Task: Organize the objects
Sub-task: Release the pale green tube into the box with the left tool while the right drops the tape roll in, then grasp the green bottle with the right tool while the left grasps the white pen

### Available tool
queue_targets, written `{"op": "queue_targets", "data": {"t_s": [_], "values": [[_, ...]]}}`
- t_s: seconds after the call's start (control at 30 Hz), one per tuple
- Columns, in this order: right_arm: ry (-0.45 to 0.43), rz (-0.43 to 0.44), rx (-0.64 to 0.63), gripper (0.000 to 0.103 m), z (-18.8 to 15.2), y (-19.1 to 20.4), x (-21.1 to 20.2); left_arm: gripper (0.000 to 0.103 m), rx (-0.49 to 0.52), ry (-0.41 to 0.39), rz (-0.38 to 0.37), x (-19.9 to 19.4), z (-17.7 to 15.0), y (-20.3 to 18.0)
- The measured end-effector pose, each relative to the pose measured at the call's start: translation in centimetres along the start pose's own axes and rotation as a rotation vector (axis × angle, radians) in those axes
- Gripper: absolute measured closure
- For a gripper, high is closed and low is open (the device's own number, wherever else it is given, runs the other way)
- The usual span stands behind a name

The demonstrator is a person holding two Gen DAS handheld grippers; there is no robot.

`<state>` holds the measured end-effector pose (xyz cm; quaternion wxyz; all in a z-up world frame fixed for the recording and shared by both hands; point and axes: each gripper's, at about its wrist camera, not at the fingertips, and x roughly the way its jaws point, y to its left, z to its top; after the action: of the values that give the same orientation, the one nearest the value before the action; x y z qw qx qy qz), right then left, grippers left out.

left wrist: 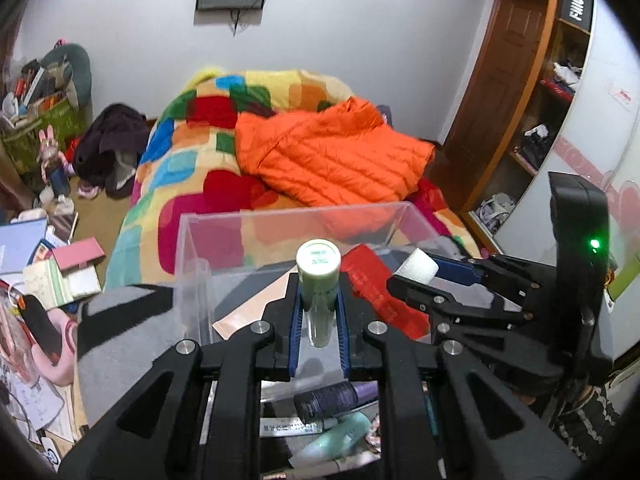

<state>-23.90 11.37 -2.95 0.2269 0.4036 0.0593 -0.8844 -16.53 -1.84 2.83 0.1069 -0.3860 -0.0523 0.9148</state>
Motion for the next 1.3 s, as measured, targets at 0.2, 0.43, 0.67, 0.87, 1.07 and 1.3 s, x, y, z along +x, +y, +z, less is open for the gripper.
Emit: {"op": "queue_targets", "data": {"t_s": [0.2, 0.43, 0.67, 0.87, 1.07, 1.3], "values": [[0.077, 0.004, -0.022, 0.065, -0.1, 0.1, 2.4, 0.088, -0.021, 0.063, -0.009, 2.5, -0.4, 0.7], [0.08, 0.006, -0.033, 0.065, -0.2, 0.4, 2.2, 0.088, -0.029, 0.05, 0.006, 1.9, -0.3, 0.9], [0.028, -0.011, -0.043, 0.051, 0.1, 0.6, -0.3, 0.075, -0.003, 0.001, 0.027, -0.7, 0.0, 0.4], [-0.032, -0.046, -0.056, 0.05, -0.2, 0.7, -3.2, 0.055, 0.047, -0.051, 0.061, -3.4, -0.6, -0.9], [-0.053, -0.064, -0.034, 0.049, -1.9, -0.2, -5.4, 0.047, 0.088, -0.054, 0.058, -4.8, -2.5, -1.7], [-0.015, -0.06, 0.038, 0.048, -5.4, -2.1, -6.0, 0.047, 0.084, 0.024, 0.03, -4.0, -5.8, -1.8]]}}
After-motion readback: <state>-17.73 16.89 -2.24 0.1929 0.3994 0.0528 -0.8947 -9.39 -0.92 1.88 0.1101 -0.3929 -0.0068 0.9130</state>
